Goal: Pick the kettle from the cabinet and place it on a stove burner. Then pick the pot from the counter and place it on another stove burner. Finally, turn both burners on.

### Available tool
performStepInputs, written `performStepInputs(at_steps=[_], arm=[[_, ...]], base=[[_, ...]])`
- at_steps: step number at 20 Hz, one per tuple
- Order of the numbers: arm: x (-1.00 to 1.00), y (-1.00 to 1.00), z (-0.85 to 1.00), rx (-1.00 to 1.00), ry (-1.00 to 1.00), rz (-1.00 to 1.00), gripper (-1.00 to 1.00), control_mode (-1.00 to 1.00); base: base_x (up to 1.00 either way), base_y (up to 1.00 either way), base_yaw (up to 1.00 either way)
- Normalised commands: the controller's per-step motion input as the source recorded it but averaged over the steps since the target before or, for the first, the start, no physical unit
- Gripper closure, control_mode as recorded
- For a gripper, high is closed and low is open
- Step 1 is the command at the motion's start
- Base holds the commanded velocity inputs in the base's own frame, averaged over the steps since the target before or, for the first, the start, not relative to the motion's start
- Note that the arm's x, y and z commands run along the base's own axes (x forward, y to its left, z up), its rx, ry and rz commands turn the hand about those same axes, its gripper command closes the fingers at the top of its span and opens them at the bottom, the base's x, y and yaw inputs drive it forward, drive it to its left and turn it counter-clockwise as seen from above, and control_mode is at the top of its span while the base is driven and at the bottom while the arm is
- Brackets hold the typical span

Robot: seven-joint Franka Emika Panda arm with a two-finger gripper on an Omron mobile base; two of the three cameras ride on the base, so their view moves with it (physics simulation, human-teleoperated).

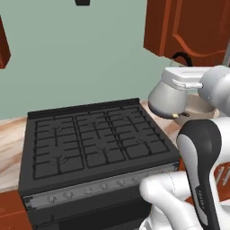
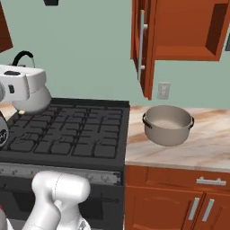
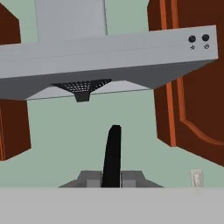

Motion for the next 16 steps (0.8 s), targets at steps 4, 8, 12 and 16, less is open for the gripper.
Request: performStepInputs(at_steps=[4, 8, 12, 16], arm=[[0.0, 0.0, 0.0, 0.0, 0.0, 0.0, 1.0, 1.0], [0.0, 0.0, 0.0, 0.0, 0.0, 0.0, 1.0, 1.0], [0.0, 0.0, 0.0, 0.0, 0.0, 0.0, 1.0, 1.0], [0.0, 0.0, 0.0, 0.0, 0.0, 0.0, 1.0, 1.0]], base=[[0.29, 0.52, -0.17], [0.41, 0.4, -0.13], [0.42, 0.3, -0.11], [0.31, 0.28, -0.1]])
